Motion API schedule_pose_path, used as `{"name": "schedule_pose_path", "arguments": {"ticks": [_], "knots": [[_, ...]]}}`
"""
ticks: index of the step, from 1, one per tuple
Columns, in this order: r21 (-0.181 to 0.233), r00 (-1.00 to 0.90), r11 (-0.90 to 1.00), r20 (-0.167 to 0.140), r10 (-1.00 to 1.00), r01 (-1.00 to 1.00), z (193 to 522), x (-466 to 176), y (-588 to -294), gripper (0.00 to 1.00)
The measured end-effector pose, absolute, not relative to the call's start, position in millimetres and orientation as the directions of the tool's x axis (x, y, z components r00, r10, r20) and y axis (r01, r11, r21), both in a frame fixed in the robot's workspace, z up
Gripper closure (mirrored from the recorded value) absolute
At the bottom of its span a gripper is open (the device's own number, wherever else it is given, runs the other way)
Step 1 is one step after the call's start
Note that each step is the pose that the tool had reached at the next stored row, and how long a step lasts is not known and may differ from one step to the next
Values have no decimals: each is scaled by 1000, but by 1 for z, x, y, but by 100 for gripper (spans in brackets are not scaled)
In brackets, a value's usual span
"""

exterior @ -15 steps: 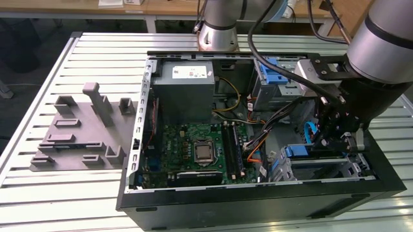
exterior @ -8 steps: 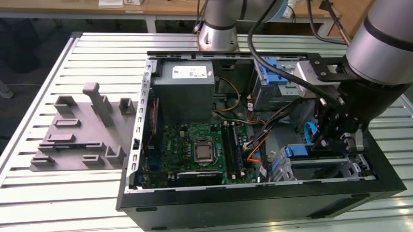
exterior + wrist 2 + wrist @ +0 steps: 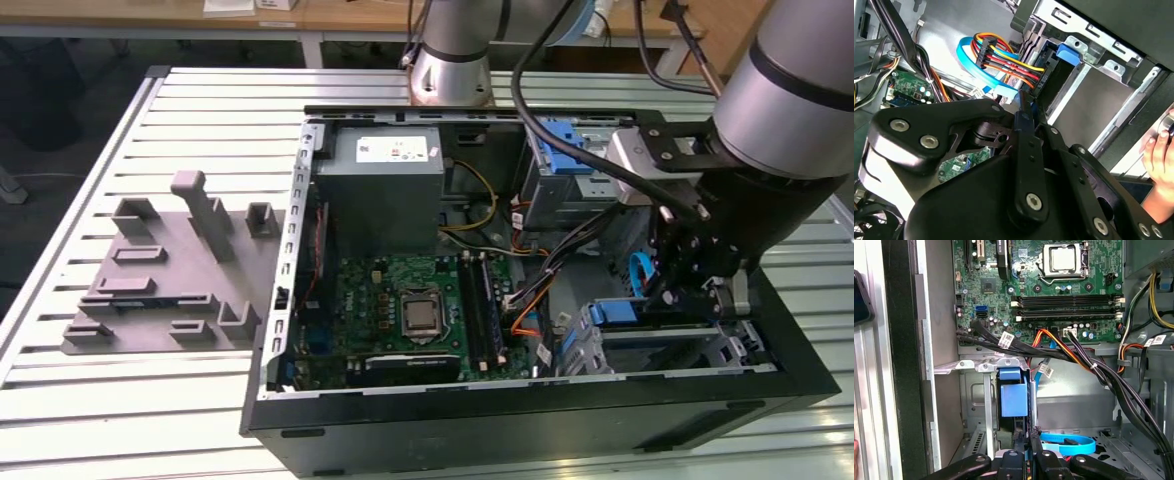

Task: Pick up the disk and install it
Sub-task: 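Insert the second disk wire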

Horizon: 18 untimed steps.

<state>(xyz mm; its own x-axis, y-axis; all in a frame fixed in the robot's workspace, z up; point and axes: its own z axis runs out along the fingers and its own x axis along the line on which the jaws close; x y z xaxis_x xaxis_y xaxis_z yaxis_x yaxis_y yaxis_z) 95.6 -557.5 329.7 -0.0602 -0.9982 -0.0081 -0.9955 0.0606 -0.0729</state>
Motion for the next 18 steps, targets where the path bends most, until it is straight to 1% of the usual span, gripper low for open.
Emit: {"name": "schedule_pose_path", "arguments": {"ticks": [6,7,8,9,11,13,14,18], "knots": [[-73,-60,61,-8,-998,-995,329,96,-557,84],[-73,-60,61,-8,-998,-995,329,96,-557,83],[-73,-60,61,-8,-998,-995,329,96,-557,77],[-73,-60,61,-8,-998,-995,329,96,-557,77],[-73,-60,61,-8,-998,-995,329,96,-557,65],[-73,-60,61,-8,-998,-995,330,96,-558,65],[-73,-60,61,-8,-998,-995,330,96,-557,59],[-73,-60,61,-8,-998,-995,336,96,-557,59]]}}
